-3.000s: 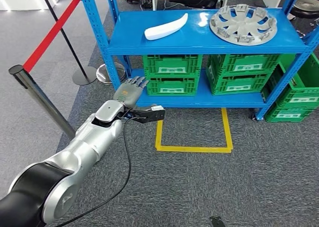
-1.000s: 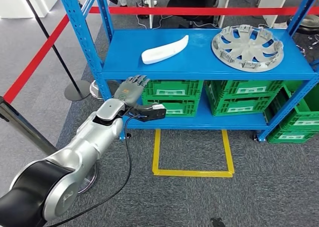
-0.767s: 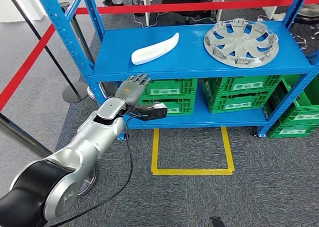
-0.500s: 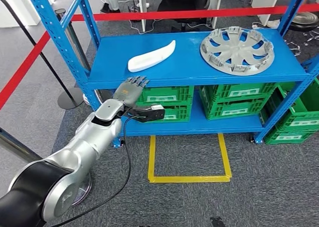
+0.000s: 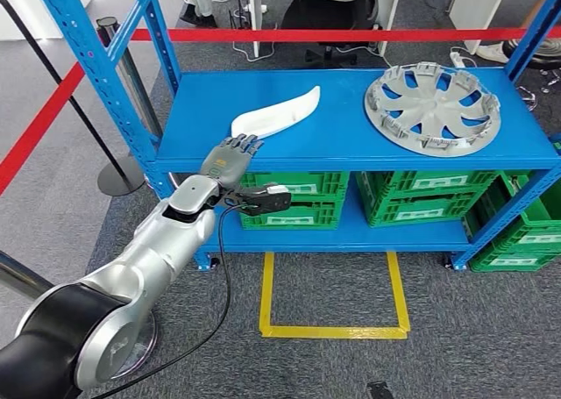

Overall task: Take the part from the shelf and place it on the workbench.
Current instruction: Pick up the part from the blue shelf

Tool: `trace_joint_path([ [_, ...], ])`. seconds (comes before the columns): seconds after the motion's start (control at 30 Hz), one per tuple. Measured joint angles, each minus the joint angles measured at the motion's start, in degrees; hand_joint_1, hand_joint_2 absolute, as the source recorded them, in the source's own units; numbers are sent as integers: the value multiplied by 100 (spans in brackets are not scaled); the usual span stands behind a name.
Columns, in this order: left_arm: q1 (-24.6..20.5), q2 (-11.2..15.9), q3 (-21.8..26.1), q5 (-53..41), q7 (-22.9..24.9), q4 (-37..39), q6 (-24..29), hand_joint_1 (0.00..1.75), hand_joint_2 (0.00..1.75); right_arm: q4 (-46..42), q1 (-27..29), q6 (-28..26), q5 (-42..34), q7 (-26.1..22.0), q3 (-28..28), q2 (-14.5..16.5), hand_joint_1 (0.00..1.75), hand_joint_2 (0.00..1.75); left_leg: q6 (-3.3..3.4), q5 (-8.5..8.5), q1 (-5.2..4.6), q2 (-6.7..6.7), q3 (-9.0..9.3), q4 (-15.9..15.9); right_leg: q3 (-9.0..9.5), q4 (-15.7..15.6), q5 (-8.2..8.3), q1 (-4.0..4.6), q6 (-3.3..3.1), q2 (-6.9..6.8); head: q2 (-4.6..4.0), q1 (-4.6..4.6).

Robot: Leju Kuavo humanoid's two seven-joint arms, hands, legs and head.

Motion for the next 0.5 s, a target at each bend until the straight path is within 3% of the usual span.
trace_joint_path([
  [0.03, -10, -4, 0, 0, 0, 0, -1, 0, 0, 0, -4, 0, 0, 1, 0, 0, 0, 0, -22, -60, -6, -2, 29, 19, 81, -240, 205, 5, -39, -7, 0, 3],
  [0.07, -19, -7, 0, 0, 0, 0, -1, 0, 0, 0, -8, -1, 0, 1, 0, 0, 0, 0, -46, -96, -12, -5, 37, 39, 109, -341, 290, 13, -89, -7, 0, 7],
  [0.13, -30, -9, -1, 0, 0, -1, 1, 0, 0, 0, -16, -1, 0, 1, 0, -1, 0, 0, -91, -147, -9, -6, 38, 56, 151, -340, 273, 18, -178, 8, 1, -6],
  [0.2, -41, -8, -2, 0, 0, -2, 2, 0, 0, 0, -17, -1, 0, 0, 0, -2, 0, 0, -161, -220, 8, 2, -67, 291, 201, -339, 246, 0, -226, 24, 1, -17],
  [0.23, -46, -8, -2, 0, 0, -2, 2, 0, 0, 0, -20, -1, 0, 0, 0, -2, 0, 0, -204, -303, 26, 5, -229, 572, 235, -339, 219, -10, -247, 29, 0, -22],
  [0.3, -28, -8, -3, 0, 0, -1, 1, 0, 0, 0, -20, -2, 0, 0, 0, -5, 0, 0, -279, -568, 76, 10, -735, 1345, 297, -338, 149, -10, -269, 32, 0, -32],
  [0.37, 19, -8, -4, 0, 0, 0, -1, 0, 0, 0, -11, -2, -1, 1, -1, -11, 0, 0, -308, -694, 119, 10, -1119, 1762, 389, -338, 63, -10, -263, 41, 0, -33],
  [0.4, 34, -8, -6, 0, 0, 0, -2, 0, 0, 0, -8, -2, -2, 1, -1, -13, 0, 0, -306, -586, 132, 11, -1163, 1685, 449, -338, 16, -11, -254, 48, 0, -33],
  [0.43, 36, -7, -7, 0, 0, 0, -3, 0, 0, 0, -7, -2, -2, 2, -1, -13, 0, 0, -293, -352, 138, 11, -1094, 1402, 520, -338, -34, -11, -242, 55, 0, -34],
  [0.5, 12, -4, -10, 0, 0, 0, -4, 0, 0, 0, -9, -1, -3, 1, 0, -13, 0, 0, -242, 198, 130, 17, -816, 590, 648, -337, -132, -5, -208, 63, 0, -32],
])
